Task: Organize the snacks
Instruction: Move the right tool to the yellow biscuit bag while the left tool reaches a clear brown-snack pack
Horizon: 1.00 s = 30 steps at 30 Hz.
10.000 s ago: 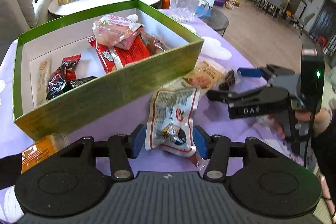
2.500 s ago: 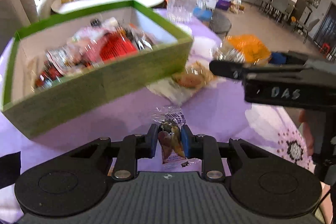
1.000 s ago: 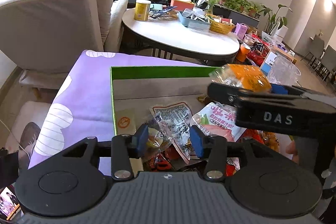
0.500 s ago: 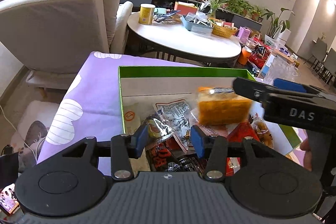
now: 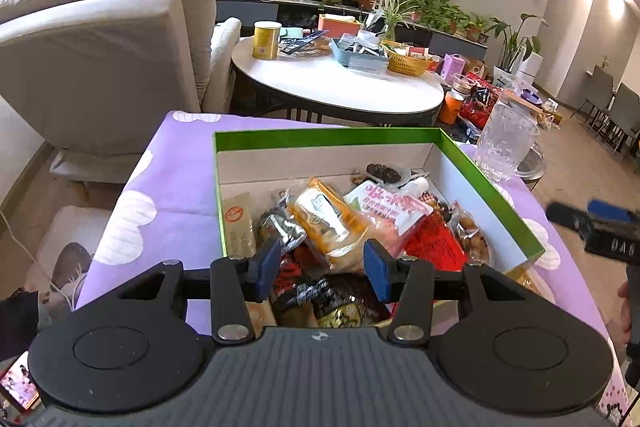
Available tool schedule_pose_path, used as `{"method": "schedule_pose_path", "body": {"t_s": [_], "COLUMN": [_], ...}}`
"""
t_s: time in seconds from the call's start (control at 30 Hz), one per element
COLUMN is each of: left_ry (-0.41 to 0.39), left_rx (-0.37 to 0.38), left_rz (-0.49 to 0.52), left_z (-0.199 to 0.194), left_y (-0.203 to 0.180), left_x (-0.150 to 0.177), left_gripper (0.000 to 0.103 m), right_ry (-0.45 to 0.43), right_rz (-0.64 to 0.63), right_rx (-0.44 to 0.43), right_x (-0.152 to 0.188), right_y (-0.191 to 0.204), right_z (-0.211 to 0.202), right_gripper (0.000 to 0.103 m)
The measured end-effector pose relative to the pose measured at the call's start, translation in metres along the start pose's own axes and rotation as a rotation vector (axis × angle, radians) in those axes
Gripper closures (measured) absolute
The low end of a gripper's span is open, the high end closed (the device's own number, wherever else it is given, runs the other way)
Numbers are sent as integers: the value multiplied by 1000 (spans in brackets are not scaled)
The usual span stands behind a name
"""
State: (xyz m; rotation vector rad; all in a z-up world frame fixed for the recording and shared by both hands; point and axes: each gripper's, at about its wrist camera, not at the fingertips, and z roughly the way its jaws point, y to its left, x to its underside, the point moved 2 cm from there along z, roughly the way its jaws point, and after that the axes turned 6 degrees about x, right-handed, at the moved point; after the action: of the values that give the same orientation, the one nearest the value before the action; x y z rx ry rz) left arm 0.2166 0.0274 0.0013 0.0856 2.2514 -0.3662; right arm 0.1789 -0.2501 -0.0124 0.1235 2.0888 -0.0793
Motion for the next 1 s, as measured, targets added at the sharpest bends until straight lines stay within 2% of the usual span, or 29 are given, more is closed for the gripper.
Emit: {"method": "schedule_pose_path", "body": {"t_s": [0.17, 0.43, 0.57, 0.7, 0.9, 1.0], "left_ry": [11, 50, 65, 97, 148, 176], "left_rx": [-10, -27, -13, 30, 70, 75], "left_rz": [1, 31, 33, 42, 131, 153], "left_z": [-10, -18, -22, -30, -45, -47], "left_y": [1, -2, -6, -15, -32, -36], "left_x": [10, 27, 34, 45, 66, 75], "left_gripper": [59, 59, 59, 58, 58, 58], "right_ry": [98, 204, 216, 205, 217, 217], "right_rz": [18, 7, 23, 16, 73, 55], "right_rx": [-1, -88, -117, -108, -118, -113], "right_x": [28, 61, 65, 62, 63, 64], "right_y": [-15, 1, 1, 4, 1, 4], "right_z": [7, 23, 22, 25, 38, 41], "right_gripper": [41, 41, 41, 41, 41, 41]}}
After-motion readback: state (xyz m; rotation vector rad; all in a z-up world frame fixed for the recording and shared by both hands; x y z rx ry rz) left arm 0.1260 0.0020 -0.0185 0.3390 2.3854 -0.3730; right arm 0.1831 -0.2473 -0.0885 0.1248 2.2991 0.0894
